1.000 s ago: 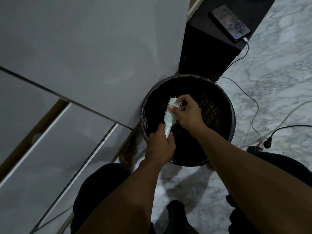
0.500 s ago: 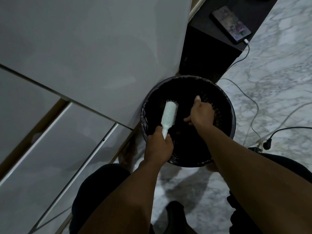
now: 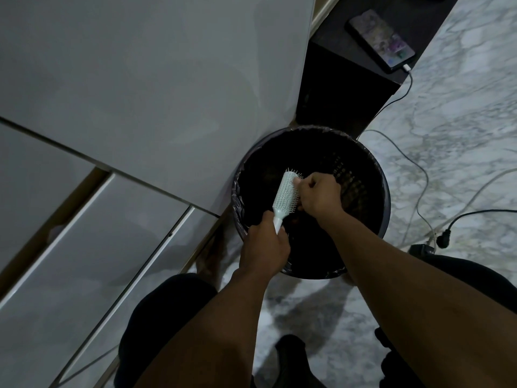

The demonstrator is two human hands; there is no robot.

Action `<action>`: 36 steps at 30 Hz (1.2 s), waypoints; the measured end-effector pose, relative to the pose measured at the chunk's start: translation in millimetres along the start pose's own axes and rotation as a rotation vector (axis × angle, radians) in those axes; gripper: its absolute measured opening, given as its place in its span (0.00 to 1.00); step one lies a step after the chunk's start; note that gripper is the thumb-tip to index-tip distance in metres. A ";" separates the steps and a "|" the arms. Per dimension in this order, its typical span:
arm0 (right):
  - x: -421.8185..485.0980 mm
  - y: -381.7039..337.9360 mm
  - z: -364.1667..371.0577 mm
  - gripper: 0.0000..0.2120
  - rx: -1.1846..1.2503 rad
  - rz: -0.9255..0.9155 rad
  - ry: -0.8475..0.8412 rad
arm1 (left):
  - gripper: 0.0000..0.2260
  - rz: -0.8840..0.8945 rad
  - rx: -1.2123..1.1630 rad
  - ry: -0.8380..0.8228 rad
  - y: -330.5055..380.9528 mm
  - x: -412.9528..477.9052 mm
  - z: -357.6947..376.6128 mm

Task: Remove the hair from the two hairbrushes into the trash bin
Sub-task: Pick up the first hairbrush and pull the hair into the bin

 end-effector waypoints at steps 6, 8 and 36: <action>1.9 4.6 -14.5 0.21 0.252 0.195 0.125 | 0.08 -0.042 -0.056 0.003 -4.8 0.2 0.7; 5.0 1.9 -9.3 0.15 0.229 0.144 0.054 | 0.07 -0.044 -0.052 0.003 -5.8 0.4 0.9; -2.6 -14.0 23.4 0.14 0.109 -0.067 -0.280 | 0.07 -0.115 -0.087 0.002 -11.1 2.8 1.5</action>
Point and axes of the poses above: each hand's wrist, its own x-axis towards the middle knuckle, its own z-axis out of the palm, y = z × x, the point moved 8 cm from there along x, towards the middle knuckle, and after that the axes turned 6 degrees about x, right-handed, at the moved point
